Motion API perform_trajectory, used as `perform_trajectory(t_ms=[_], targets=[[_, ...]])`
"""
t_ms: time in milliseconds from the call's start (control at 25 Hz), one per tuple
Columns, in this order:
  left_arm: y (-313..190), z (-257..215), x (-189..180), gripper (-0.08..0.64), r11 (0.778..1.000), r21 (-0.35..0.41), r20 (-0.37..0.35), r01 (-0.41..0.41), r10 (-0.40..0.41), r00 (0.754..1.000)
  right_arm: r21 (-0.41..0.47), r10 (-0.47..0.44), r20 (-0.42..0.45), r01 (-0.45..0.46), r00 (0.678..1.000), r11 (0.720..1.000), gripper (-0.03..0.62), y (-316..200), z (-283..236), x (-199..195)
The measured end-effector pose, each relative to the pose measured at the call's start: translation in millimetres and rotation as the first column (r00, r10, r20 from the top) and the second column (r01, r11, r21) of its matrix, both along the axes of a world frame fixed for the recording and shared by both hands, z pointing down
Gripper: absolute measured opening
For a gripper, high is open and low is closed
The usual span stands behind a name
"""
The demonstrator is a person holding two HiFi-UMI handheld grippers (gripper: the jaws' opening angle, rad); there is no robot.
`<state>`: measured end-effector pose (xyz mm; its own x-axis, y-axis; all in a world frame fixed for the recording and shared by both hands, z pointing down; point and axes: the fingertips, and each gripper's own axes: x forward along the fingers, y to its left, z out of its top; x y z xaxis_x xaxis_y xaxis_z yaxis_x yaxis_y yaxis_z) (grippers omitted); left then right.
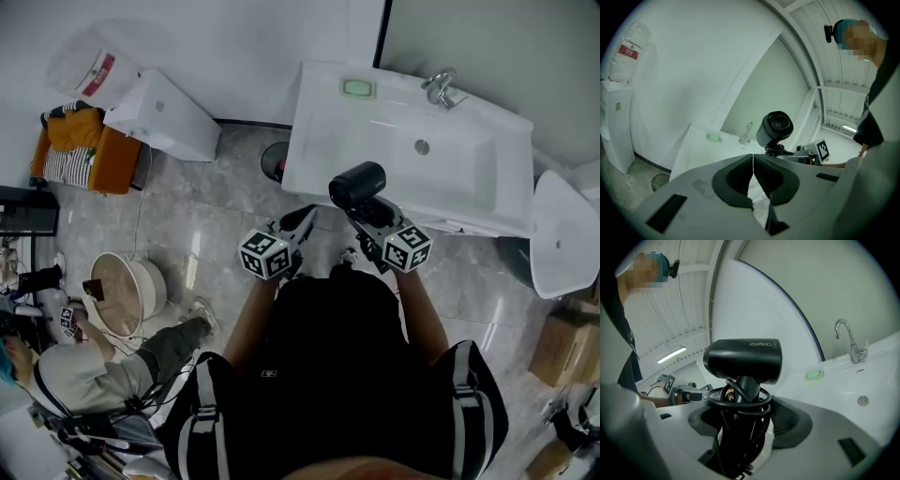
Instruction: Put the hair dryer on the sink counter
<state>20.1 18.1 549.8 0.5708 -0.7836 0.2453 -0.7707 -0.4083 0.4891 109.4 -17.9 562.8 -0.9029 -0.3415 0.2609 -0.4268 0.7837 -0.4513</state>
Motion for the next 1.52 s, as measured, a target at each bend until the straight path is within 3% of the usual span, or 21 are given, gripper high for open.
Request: perform_trajectory(t_ms=[760, 1120, 1520], targets=[[-29, 3, 20, 0.017, 0.997, 0.004, 0.011, 0.072, -0.072, 0.997, 0.004, -0.090, -0.012, 0.091, 0.996, 0.996, 0.330, -28, 8, 14], [-47, 1, 24, 0.017, 0.998, 0.010, 0.015, 0.063, -0.063, 0.998, -0.016, -0.068, -0.016, 0.068, 0.998, 0.998, 0.331, -42, 13, 21], [-78, -2, 12, 0.017, 1.000, 0.014, 0.004, -0.001, 0.001, 1.000, -0.029, -0.012, -0.027, 0.011, 1.000, 1.000, 0.330, -62, 16, 11]])
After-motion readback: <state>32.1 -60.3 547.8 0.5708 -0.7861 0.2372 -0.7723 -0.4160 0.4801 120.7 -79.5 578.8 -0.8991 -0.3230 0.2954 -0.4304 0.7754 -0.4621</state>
